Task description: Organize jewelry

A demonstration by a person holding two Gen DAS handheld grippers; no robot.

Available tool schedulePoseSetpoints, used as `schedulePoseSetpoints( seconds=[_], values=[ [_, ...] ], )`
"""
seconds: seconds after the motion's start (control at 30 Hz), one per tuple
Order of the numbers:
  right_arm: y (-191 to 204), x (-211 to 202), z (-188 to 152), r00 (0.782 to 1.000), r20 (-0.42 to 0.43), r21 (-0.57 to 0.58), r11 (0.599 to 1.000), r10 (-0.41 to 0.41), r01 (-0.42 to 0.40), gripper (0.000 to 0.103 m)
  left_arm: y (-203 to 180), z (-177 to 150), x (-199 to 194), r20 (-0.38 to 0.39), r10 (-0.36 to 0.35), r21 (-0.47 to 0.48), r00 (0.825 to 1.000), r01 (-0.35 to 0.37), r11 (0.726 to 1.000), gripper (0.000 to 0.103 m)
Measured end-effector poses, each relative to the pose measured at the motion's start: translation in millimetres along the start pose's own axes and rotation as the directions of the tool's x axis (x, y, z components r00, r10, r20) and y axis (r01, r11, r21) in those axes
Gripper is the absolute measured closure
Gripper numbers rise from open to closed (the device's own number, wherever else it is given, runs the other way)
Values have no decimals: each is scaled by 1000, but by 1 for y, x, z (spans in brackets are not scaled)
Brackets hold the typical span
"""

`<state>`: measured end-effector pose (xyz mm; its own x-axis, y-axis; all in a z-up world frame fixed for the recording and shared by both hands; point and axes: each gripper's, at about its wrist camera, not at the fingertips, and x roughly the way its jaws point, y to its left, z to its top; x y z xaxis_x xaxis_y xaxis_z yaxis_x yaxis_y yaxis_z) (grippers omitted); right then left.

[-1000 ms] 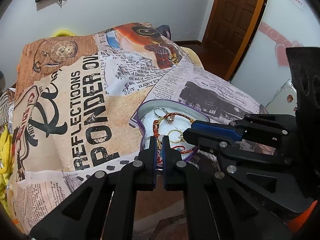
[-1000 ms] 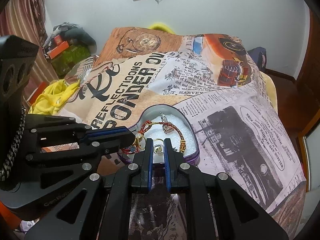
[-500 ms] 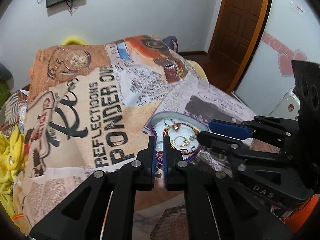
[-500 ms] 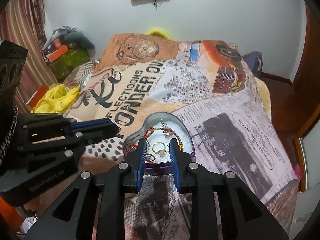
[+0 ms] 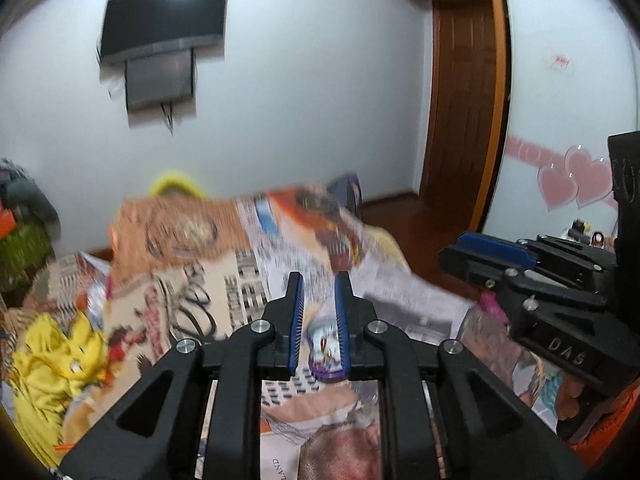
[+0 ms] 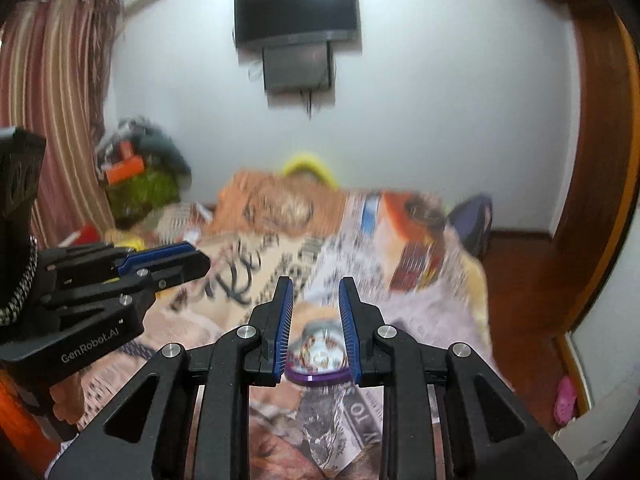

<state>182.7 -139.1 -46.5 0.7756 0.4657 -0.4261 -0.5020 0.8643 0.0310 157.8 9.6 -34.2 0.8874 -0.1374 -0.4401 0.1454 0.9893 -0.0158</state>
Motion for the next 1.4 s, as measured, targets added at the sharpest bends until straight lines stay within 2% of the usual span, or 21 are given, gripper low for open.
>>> schedulePoseSetpoints(
  seconds=[0.1, 0.2, 0.27, 0.33, 0.4, 0.43, 0.47, 0.53, 0.57, 0.63, 0.7, 0.83, 1.4],
  values=[
    [8, -43, 12, 993, 119, -7, 1000, -25, 26, 82, -9, 9, -37, 104, 32, 15, 994, -34, 999, 89],
    [18, -77, 19, 976, 214, -12, 999, -39, 43, 82, -16, 13, -73, 201, 60, 16, 978, -64, 998, 87],
    [23, -95, 21, 963, 264, -13, 998, -49, 55, 82, -19, 13, -91, 249, 75, 8, 966, -80, 997, 76],
    [29, -111, 21, 950, 307, -15, 998, -58, 66, 82, -20, 12, -104, 287, 95, -10, 953, -96, 995, 47],
    [33, -118, 21, 941, 333, -14, 997, -65, 74, 78, -21, 9, -116, 319, 129, -32, 939, -126, 992, 31],
    [36, -123, 20, 935, 348, -14, 997, -70, 80, 71, -22, 7, -121, 331, 145, -41, 932, -140, 989, 23],
    [37, -125, 20, 930, 358, -12, 996, -76, 87, 67, -21, 6, -124, 335, 153, -48, 930, -145, 988, 19],
    [41, -129, 16, 919, 382, -7, 994, -97, 108, 50, -21, 5, -132, 344, 169, -66, 924, -156, 986, 9],
    [43, -129, 15, 915, 389, -3, 993, -104, 114, 46, -21, 3, -135, 348, 178, -73, 921, -162, 984, 8],
    [45, -129, 12, 912, 395, 3, 993, -113, 121, 28, -21, 2, -139, 351, 188, -76, 917, -172, 982, 4],
    [47, -129, 10, 905, 405, 19, 990, -133, 137, 17, -20, 2, -140, 352, 196, -81, 916, -178, 981, 3],
    [47, -137, 7, 903, 406, 37, 989, -143, 140, 6, -20, 0, -138, 338, 199, -94, 920, -178, 980, 3],
    [39, -145, -5, 914, 378, 42, 989, -147, 142, 4, -18, -7, -142, 317, 195, -104, 928, -170, 980, 3]
  ],
)
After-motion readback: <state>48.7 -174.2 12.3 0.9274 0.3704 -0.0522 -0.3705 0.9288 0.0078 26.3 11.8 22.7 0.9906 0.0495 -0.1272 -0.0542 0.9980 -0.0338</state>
